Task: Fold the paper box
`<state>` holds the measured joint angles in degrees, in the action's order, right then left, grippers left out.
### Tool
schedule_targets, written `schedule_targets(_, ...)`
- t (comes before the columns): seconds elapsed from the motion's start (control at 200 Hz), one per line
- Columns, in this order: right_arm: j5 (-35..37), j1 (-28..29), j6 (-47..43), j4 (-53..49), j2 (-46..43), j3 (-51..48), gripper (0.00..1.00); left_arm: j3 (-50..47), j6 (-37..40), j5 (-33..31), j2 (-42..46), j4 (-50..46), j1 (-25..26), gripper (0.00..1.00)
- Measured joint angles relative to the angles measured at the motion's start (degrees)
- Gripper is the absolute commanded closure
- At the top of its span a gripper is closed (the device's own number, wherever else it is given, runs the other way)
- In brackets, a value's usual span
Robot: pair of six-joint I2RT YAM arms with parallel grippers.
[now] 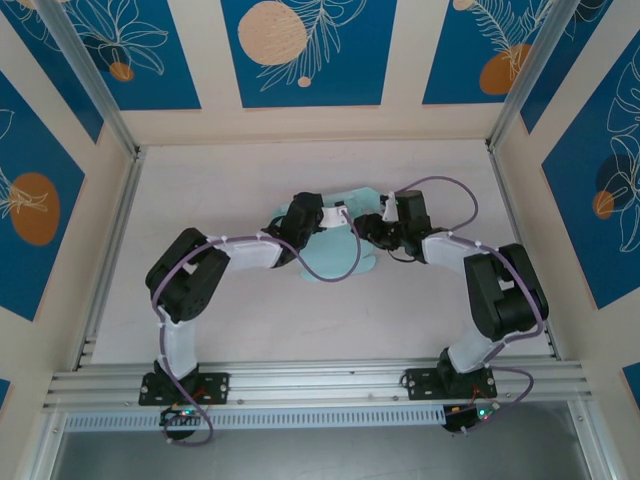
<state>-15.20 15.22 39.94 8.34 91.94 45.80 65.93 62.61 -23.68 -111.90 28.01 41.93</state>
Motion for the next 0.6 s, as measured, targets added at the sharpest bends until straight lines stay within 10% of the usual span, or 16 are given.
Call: schedule_targets(0.6, -3.8, -17.57, -4.24, -12.7, -4.92, 10.1, 0.61, -0.5, 3.8, -0.37, -1.97, 3.1, 0.11, 1.0)
